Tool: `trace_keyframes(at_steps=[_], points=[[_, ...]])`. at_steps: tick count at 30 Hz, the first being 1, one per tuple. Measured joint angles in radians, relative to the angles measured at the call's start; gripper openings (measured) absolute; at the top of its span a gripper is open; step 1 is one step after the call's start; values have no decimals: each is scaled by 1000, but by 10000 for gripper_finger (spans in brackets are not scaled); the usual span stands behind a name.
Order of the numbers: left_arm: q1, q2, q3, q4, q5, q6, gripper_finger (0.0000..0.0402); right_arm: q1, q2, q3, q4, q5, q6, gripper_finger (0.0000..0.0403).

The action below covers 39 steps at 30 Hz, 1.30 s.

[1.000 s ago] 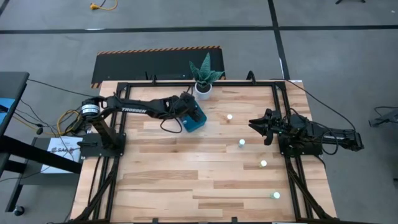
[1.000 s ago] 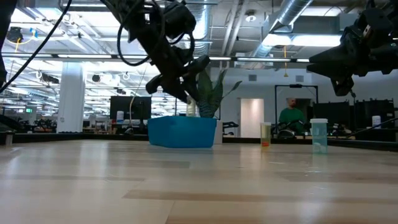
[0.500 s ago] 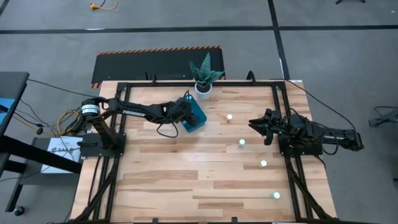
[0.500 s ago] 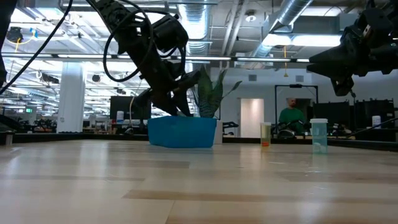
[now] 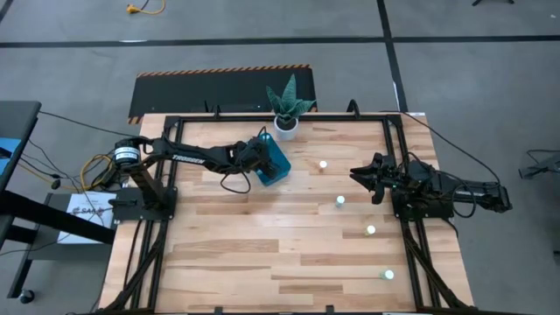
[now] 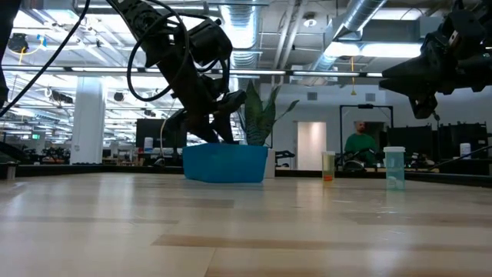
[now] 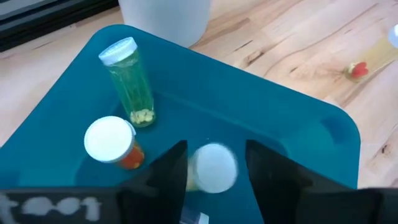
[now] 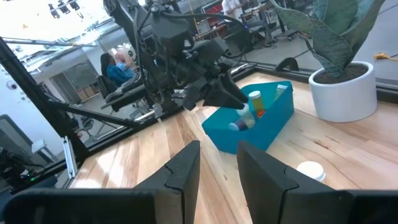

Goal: Pick and place pill bottles into a basket
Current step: Put the bottom yellow pill bottle into the blue bin, then put the bottom blue pill bottle into the blue bin

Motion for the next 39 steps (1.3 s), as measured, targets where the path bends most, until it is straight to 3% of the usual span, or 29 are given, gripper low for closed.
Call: trace_keyframes(at_steps=[6, 11, 14, 19, 25, 29, 35, 39], points=[[0, 0, 0, 6, 0, 0, 180, 0, 0, 0, 0, 0, 0, 100], [-4, -50, 1, 154, 0, 2, 185, 0, 0, 0, 0, 0, 0, 100], [-10, -146, 20, 233, -15, 76, 185, 0, 0, 0, 0, 0, 0, 100], [-29, -370, 53, 233, -108, 214, 186, 0, 0, 0, 0, 0, 0, 100], [-85, -638, 49, 142, -154, 327, 186, 0, 0, 0, 0, 0, 0, 100], [-127, -776, -33, 161, -89, 333, 186, 0, 0, 0, 0, 0, 0, 100], [-163, -998, -236, 374, -5, 347, 186, 0, 0, 0, 0, 0, 0, 100], [-182, -1101, -329, 418, 32, 347, 186, 0, 0, 0, 0, 0, 0, 100]])
